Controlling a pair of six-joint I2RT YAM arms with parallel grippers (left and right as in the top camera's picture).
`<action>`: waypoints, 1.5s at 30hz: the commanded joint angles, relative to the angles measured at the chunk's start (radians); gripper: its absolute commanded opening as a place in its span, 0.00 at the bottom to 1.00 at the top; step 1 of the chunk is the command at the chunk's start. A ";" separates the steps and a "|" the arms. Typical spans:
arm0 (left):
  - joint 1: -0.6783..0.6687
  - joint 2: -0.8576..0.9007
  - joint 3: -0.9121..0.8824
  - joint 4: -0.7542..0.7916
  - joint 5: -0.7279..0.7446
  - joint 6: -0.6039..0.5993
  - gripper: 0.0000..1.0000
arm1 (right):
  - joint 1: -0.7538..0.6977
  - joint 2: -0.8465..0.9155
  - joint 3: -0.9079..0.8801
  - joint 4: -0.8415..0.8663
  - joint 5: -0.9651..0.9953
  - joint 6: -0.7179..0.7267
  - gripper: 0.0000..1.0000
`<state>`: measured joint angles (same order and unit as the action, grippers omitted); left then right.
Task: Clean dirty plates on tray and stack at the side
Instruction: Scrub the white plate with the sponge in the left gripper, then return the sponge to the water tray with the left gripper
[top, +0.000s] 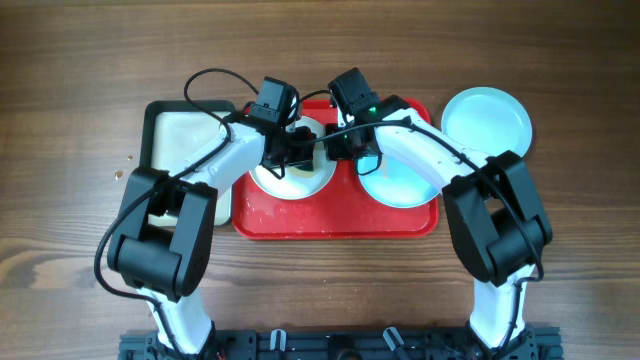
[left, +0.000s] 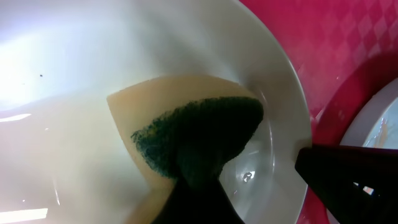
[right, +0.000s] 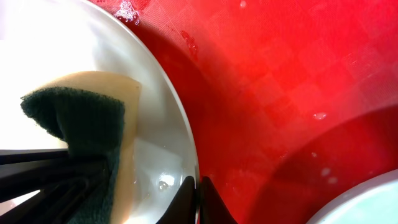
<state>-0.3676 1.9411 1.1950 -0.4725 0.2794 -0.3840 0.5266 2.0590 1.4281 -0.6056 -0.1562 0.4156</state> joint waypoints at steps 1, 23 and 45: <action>0.005 -0.058 -0.017 -0.044 0.002 0.040 0.04 | 0.011 0.013 -0.003 0.007 -0.032 0.003 0.04; 0.489 -0.417 -0.146 -0.341 -0.289 0.145 0.04 | 0.011 0.013 -0.033 0.025 -0.024 0.006 0.25; 0.488 -0.417 -0.321 -0.138 -0.289 0.107 0.04 | 0.011 0.013 -0.037 0.018 0.030 0.004 0.21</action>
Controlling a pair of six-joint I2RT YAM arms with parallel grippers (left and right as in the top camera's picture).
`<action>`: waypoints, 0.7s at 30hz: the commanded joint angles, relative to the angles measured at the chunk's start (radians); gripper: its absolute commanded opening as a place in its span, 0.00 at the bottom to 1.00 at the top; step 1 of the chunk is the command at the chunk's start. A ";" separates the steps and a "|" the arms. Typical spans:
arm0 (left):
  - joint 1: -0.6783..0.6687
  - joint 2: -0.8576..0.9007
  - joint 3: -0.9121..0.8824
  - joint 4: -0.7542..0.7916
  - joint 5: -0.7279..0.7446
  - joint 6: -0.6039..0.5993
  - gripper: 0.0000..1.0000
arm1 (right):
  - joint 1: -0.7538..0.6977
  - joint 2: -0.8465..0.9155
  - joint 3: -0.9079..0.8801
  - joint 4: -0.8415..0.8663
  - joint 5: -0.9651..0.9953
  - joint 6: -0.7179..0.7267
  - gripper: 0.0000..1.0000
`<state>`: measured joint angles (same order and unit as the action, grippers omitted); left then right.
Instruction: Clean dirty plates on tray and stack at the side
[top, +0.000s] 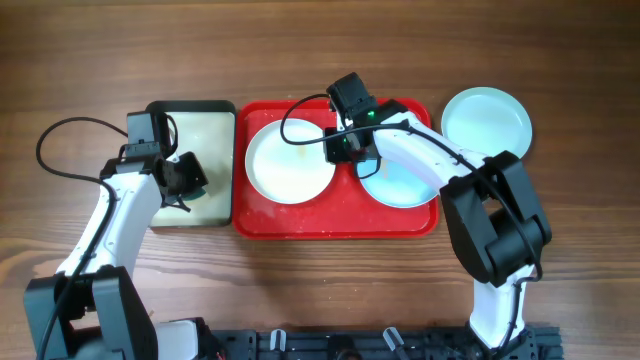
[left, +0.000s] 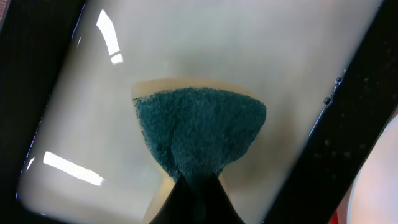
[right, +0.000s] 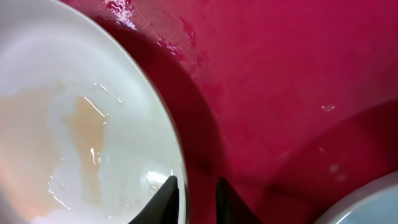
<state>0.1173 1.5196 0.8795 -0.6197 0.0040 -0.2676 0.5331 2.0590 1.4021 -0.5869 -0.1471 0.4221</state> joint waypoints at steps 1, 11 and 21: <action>0.003 0.005 -0.005 0.012 -0.013 -0.009 0.04 | 0.004 0.013 -0.011 -0.001 0.021 -0.003 0.21; 0.004 0.005 -0.005 0.031 -0.035 -0.009 0.05 | 0.004 0.013 -0.034 0.008 0.059 0.000 0.17; 0.003 0.005 -0.005 0.030 -0.055 -0.009 0.05 | 0.004 0.013 -0.043 0.026 0.058 0.000 0.04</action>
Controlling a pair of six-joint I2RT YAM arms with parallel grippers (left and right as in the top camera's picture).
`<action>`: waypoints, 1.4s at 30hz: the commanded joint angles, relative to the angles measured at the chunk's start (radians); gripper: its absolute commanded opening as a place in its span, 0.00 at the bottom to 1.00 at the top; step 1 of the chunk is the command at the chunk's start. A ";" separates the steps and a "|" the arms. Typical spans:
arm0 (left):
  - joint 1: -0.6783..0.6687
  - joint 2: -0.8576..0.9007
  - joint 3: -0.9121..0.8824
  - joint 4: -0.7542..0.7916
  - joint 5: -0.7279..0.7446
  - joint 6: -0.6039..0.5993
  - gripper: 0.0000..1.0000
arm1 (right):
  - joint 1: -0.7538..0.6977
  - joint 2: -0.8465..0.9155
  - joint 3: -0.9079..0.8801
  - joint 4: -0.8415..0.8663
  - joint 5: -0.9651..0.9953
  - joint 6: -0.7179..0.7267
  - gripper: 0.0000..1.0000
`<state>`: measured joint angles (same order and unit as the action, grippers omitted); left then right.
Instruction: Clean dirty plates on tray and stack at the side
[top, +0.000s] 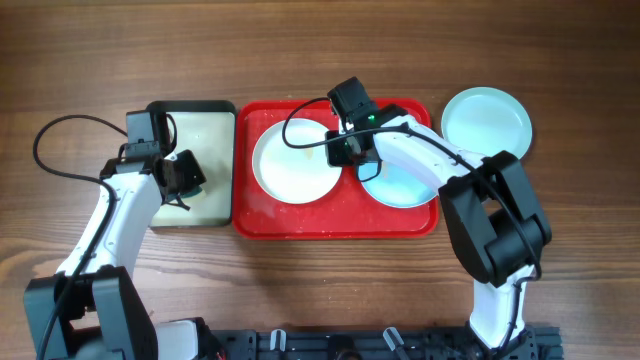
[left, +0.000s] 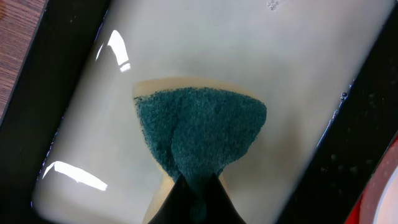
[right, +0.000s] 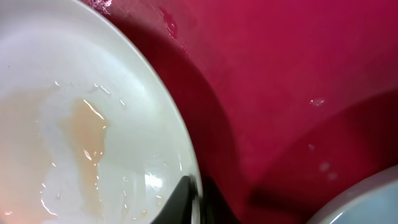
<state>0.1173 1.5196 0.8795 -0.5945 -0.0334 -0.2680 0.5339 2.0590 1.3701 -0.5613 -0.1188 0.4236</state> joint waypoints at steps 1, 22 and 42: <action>0.003 0.005 -0.005 0.005 -0.018 -0.009 0.05 | 0.003 0.013 -0.011 0.001 0.030 -0.002 0.04; 0.003 0.005 -0.005 0.005 -0.018 -0.009 0.05 | 0.003 0.013 -0.011 0.004 0.030 -0.001 0.04; 0.004 0.005 -0.005 0.009 -0.074 -0.009 0.05 | 0.003 0.014 -0.011 0.001 0.030 -0.002 0.04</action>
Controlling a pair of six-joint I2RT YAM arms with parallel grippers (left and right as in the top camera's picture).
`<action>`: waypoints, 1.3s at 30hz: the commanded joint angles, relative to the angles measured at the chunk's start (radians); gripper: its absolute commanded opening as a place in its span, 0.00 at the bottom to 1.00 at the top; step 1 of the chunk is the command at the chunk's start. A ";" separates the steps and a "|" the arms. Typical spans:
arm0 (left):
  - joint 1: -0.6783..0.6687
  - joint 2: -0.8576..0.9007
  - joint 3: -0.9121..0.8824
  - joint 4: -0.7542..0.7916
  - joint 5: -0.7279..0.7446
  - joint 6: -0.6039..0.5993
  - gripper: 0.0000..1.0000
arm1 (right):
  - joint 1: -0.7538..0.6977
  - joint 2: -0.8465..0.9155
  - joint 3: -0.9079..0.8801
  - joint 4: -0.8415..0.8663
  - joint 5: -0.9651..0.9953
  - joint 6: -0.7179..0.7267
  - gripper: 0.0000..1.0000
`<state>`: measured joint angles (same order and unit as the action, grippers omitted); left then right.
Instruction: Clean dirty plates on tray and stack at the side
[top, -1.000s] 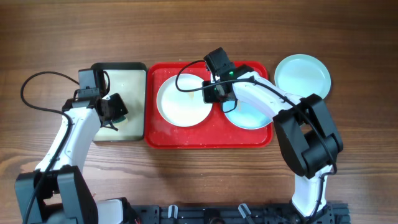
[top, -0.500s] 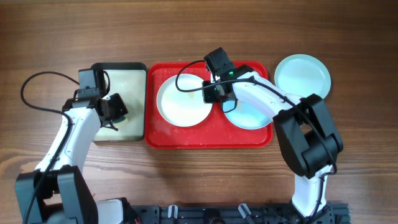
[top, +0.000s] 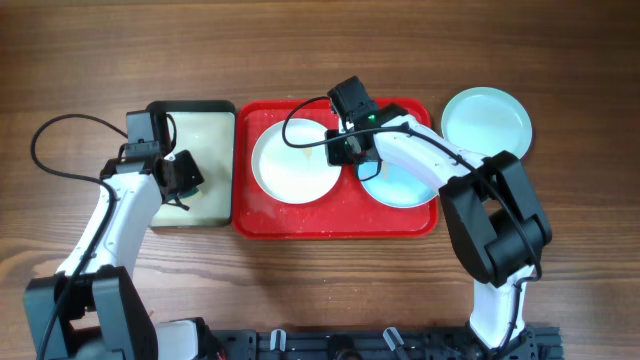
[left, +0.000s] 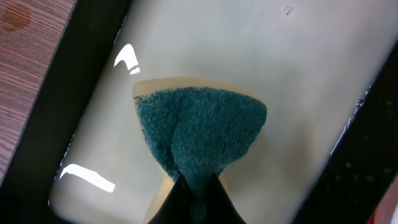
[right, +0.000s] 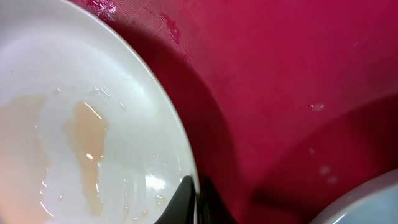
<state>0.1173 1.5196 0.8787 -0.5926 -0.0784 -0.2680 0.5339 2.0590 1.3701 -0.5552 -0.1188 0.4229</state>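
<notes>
A white plate with an orange wet smear lies at the left of the red tray. My right gripper is shut on its right rim. A pale blue plate lies on the tray's right side under the right arm. Another pale blue plate rests on the table to the right of the tray. My left gripper is shut on a green and yellow sponge, held over the cloudy water in the black basin.
The wooden table surrounds the tray and basin. The basin's black rim borders the wood on the left. Water drops lie on the tray's red surface. Black cables loop from both wrists.
The left gripper with the sponge has shifted slightly toward the basin's left edge. The right gripper stays shut on the white plate's rim; little else differs.
First the left gripper pressed the sponge into the white plate while the right gripper held its rim. Then the sponge was over the basin and the right jaws stood open at the rim. After that they were shut on the rim again, as now.
</notes>
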 joint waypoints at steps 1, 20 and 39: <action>0.004 0.005 -0.005 0.007 -0.029 -0.009 0.05 | 0.003 0.013 -0.011 -0.001 0.030 -0.001 0.04; 0.003 0.005 -0.005 0.006 -0.102 -0.009 0.06 | 0.033 -0.040 0.515 -0.451 0.177 0.000 0.04; 0.003 0.005 -0.005 0.006 -0.095 -0.009 0.06 | 0.233 0.119 0.534 -0.060 0.452 0.047 0.04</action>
<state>0.1173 1.5196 0.8787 -0.5903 -0.1604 -0.2680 0.7345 2.1292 1.8843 -0.6655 0.2459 0.4683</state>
